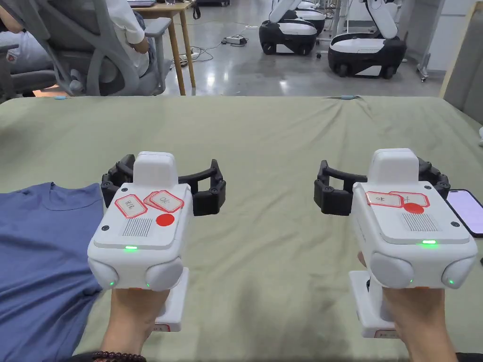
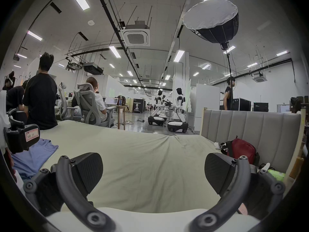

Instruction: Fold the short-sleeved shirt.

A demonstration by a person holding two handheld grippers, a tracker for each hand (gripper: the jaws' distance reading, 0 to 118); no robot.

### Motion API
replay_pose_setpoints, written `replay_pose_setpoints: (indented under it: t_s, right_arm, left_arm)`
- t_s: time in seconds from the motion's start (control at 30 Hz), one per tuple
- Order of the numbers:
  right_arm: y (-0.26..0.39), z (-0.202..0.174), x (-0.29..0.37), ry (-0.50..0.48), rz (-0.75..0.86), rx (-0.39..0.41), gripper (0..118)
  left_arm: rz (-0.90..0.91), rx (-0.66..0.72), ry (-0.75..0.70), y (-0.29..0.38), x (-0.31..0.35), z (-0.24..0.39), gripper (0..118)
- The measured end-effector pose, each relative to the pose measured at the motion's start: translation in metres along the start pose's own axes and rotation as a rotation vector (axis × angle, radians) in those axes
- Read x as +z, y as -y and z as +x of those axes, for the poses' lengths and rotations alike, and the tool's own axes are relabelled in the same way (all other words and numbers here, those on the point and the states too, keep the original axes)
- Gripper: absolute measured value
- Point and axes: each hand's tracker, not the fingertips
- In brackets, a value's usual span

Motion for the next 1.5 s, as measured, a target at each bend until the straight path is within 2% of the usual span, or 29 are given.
replay_pose_setpoints:
  t_s: [0.23,0.37,0.67,0.87,1.5]
  right_arm:
    - [0.0000,0.0049,0.0017,0.016,0.009,-0.017,118]
    - [0.0006,0.0060,0.0031,0.035,0.019,-0.020,118]
    - [0.0003,0.0061,0.0025,0.001,0.005,-0.027,118]
    - [0.0019,0.0018,0.0021,-0.003,-0.002,0.001,118]
    - [0.0047,0.0013,0.0041,-0.001,-0.007,0.006,118]
  left_arm:
    - [-0.019,-0.020,-0.024,0.0017,-0.0003,0.0014,118]
    - [0.001,0.012,-0.028,0.0003,0.0014,0.0013,118]
    - [-0.005,0.015,-0.019,0.0004,0.0014,0.0032,118]
    - [-0.020,-0.003,-0.007,0.0020,0.0004,0.0043,118]
    - [-0.024,0.009,-0.010,0.0045,0.0031,0.0041,118]
